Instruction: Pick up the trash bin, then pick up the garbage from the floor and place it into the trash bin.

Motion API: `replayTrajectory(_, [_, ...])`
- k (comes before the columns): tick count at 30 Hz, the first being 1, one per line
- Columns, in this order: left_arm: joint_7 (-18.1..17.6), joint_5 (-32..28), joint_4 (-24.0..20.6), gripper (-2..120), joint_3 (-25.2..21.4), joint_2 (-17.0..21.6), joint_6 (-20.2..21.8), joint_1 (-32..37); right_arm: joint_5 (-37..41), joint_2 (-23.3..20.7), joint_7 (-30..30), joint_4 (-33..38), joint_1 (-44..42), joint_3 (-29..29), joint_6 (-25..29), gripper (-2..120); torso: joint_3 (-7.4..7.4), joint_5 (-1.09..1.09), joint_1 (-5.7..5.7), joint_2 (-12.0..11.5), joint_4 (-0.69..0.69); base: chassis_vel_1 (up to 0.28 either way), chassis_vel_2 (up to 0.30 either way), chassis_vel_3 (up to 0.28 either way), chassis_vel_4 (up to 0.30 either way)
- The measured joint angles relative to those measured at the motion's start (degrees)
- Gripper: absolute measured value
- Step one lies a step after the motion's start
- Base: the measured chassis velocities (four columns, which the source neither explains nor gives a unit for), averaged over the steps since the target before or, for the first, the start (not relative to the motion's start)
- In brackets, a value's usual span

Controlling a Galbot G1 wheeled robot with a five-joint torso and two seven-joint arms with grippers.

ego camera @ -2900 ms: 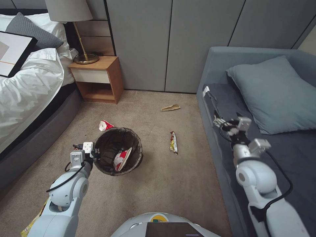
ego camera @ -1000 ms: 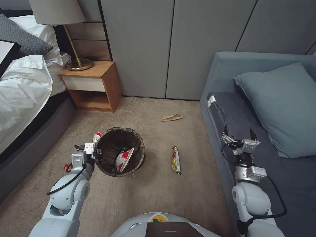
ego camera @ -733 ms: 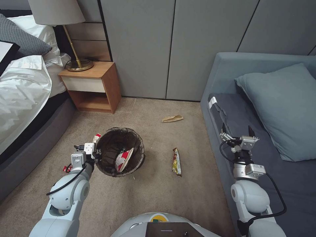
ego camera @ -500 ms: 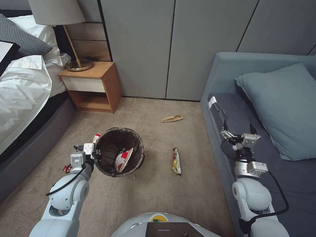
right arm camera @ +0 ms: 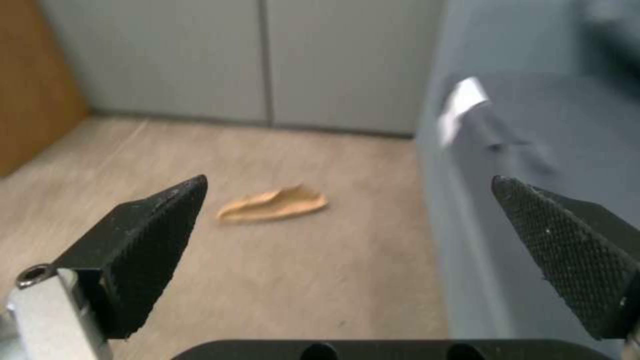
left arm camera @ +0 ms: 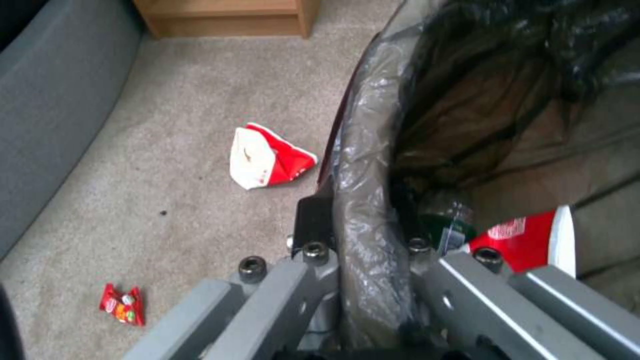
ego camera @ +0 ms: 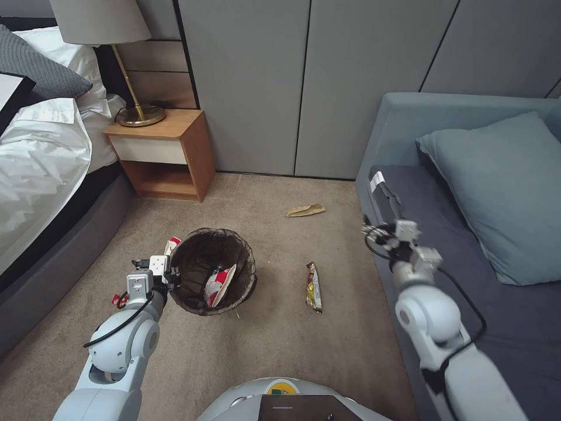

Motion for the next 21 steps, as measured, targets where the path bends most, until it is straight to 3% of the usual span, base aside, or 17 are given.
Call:
replayTrajectory(3, [0.00,0.19,0.02,3,-0.11,-0.14,0.00,0.15,10.29,-2.77,1.72,-5.19,7.96,-5.40,-7.36,100,0.01,0.00,0.00,0.00,0.00,0.000,0.000,0.000,0.000])
replayTrajectory(8, [-0.01,0.54,0.23,3,-0.09,-0.33,0.00,0.20,19.22,-3.25,3.67,-10.86,15.39,-12.55,-13.73,100,0.01,0.00,0.00,0.00,0.00,0.000,0.000,0.000,0.000])
replayTrajectory(16, [0.00,1.02,0.87,3,0.35,-0.71,0.00,0.01,21.84,-0.40,5.17,-16.43,18.66,-20.22,-14.63,100,0.01,-0.01,0.00,0.00,-0.02,0.000,0.000,0.000,0.000])
replayTrajectory(21, [0.06,1.05,1.22,3,0.41,-0.51,0.00,-0.04,21.14,4.77,5.50,-21.97,18.61,-23.53,-14.39,100,0.00,-0.02,0.00,0.00,-0.02,0.000,0.000,0.000,0.000])
